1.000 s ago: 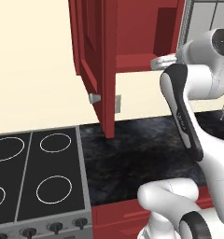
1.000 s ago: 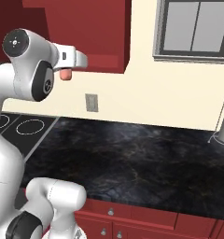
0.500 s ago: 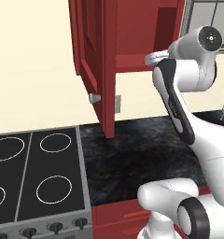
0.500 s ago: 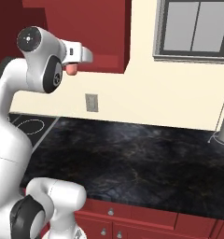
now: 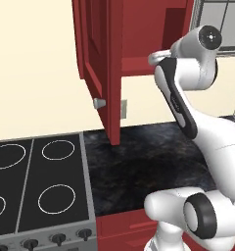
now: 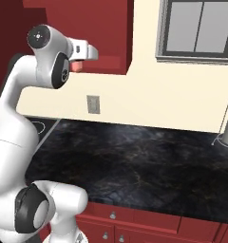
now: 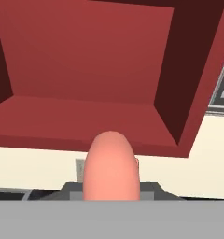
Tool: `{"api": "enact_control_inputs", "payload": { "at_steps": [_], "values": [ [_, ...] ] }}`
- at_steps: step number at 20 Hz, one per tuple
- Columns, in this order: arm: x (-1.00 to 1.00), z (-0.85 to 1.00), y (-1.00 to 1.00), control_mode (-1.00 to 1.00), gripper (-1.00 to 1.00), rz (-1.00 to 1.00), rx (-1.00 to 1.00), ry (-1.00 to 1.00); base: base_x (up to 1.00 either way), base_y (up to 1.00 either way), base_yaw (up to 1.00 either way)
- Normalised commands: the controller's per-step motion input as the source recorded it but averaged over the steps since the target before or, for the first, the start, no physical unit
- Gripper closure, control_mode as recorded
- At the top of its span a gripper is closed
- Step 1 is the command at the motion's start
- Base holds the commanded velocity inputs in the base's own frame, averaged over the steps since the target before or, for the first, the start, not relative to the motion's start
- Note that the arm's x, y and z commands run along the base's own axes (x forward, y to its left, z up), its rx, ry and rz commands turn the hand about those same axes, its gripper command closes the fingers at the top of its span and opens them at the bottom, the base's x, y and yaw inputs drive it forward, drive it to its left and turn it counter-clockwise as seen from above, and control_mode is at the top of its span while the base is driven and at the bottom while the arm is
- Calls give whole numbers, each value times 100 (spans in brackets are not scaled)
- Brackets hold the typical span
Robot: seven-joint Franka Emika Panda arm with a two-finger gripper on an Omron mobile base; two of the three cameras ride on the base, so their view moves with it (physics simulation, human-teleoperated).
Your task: Pick up the bar soap and dish brush from the sink, and place them back in the cabinet, and close the cabinet door.
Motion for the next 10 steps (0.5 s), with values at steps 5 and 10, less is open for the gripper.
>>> {"api": "enact_control_inputs", "payload": {
  "at_steps": [5,10],
  "values": [
    [32,0,0,-100,100,0,0,0,0,0,0],
    [28,0,1,-100,100,0,0,0,0,0,0]
  ]
}}
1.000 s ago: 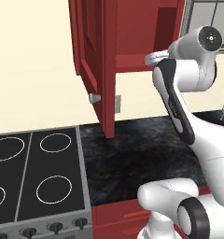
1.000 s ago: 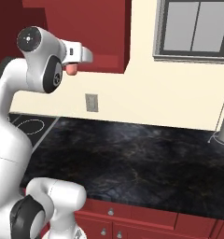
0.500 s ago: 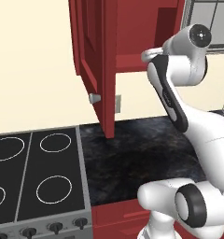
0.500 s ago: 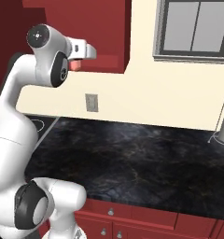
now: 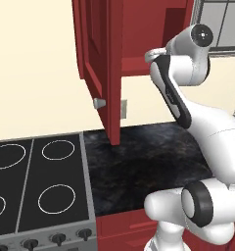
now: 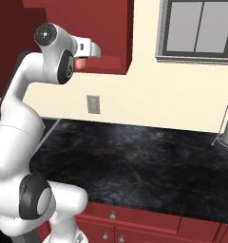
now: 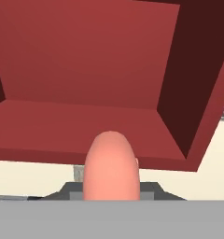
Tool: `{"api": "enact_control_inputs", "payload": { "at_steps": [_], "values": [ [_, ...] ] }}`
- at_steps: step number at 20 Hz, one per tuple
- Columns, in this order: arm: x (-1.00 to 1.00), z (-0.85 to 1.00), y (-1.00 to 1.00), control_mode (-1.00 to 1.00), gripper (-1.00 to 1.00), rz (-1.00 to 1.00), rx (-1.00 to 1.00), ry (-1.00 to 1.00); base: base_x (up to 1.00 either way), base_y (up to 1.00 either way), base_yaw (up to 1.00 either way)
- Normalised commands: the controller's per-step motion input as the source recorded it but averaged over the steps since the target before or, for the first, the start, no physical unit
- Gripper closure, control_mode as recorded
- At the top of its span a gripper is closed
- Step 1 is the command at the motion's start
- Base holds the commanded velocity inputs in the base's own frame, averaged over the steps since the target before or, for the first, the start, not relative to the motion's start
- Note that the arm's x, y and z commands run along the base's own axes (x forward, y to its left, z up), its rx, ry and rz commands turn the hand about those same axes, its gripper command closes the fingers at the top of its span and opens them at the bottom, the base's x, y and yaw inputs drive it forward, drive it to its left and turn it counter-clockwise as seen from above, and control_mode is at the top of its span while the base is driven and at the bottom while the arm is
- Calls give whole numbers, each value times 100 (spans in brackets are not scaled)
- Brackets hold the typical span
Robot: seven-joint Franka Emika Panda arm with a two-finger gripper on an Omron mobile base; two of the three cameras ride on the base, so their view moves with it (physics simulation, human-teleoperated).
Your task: Pick up the bar soap and dish brush from the sink, and place them back in the cabinet, and close the cabinet door.
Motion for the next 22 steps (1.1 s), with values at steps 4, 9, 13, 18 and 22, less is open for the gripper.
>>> {"api": "enact_control_inputs", "payload": {
  "at_steps": [4,9,13,18,22],
  "values": [
    [29,0,3,-100,100,0,0,0,0,0,0],
    [28,-1,5,-100,100,0,0,0,0,0,0],
    [21,-5,9,-100,100,0,0,0,0,0,0],
    [18,-5,11,-100,100,0,0,0,0,0,0],
    [11,-2,7,-100,100,0,0,0,0,0,0]
  ]
}}
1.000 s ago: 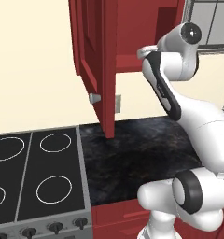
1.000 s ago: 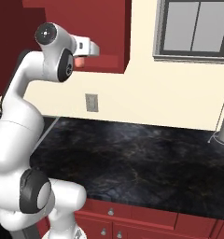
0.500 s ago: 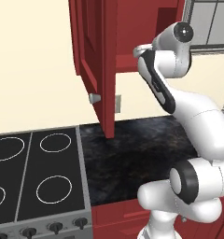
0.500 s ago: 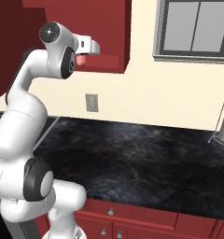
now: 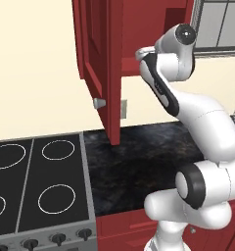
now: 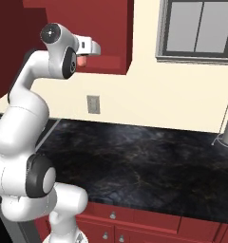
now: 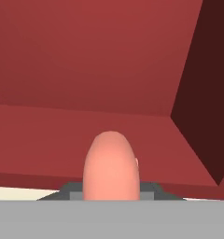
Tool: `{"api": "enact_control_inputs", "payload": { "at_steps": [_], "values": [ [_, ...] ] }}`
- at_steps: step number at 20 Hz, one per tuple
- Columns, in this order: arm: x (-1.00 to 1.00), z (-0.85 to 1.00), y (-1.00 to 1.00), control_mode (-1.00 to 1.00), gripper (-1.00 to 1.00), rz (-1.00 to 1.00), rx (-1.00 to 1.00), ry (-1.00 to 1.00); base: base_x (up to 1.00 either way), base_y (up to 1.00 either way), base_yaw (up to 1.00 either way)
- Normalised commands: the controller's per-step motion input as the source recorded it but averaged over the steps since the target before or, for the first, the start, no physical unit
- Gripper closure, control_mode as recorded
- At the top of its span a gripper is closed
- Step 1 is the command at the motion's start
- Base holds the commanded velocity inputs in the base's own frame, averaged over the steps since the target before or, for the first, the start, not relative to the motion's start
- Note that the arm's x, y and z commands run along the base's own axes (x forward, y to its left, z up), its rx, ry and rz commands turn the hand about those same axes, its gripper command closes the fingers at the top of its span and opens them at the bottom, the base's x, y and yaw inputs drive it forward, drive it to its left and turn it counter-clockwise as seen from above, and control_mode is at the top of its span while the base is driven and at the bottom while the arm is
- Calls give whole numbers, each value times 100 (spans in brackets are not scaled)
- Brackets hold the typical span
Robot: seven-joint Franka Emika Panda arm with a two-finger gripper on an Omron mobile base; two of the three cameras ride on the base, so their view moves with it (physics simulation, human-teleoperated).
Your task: Pick up the bar soap and dish brush from the sink, and place them back in the cabinet, and close the cabinet door.
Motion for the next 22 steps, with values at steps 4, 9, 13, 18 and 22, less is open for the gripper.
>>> {"api": "enact_control_inputs", "payload": {
  "at_steps": [4,9,13,18,22],
  "values": [
    [11,-2,3,-100,100,0,0,0,0,0,0],
    [15,-4,0,-100,100,0,0,0,0,0,0],
    [16,-6,0,-100,100,0,0,0,0,0,0],
    [20,-3,0,-100,100,0,0,0,0,0,0],
    [22,-3,0,-100,100,0,0,0,0,0,0]
  ]
}}
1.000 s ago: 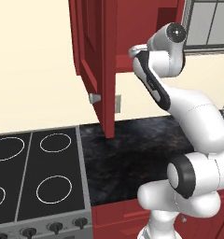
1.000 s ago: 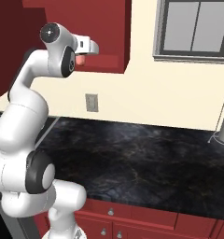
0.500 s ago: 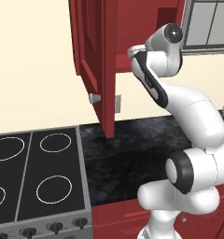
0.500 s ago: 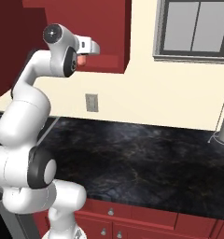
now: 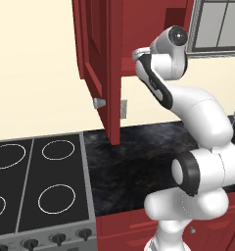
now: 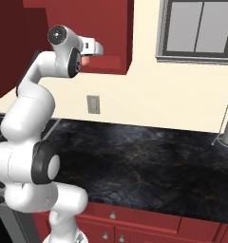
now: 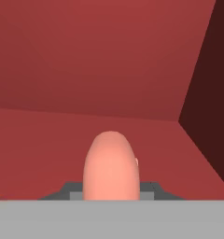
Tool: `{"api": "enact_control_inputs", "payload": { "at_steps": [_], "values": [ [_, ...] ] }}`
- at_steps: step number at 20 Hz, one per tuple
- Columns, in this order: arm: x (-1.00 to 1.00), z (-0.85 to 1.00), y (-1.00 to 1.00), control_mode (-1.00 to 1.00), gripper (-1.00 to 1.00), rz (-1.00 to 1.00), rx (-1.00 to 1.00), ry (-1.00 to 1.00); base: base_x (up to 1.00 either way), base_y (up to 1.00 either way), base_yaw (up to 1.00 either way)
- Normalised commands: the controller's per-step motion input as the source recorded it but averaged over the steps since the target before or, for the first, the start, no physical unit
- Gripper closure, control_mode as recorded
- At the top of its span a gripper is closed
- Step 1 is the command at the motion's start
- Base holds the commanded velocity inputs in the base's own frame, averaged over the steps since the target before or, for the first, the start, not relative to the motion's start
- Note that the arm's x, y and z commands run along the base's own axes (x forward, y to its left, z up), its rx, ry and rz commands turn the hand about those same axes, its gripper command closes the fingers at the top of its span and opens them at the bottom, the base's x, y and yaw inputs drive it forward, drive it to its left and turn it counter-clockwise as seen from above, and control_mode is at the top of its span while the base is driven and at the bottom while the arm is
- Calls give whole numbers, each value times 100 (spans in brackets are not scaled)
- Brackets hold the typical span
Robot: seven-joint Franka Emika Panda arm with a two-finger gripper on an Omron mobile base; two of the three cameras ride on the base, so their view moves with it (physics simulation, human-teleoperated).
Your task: Pick up the bar soap and dish brush from the sink, and place them back in the cabinet, and close the cabinet door.
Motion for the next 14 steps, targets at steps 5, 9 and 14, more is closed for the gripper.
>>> {"api": "enact_control_inputs", "payload": {
  "at_steps": [5,9,14],
  "values": [
    [20,-3,2,-100,100,0,0,0,0,0,0],
    [16,-9,5,-100,100,0,0,1,0,0,0],
    [12,-17,7,-100,100,0,0,2,0,0,0]
  ]
}}
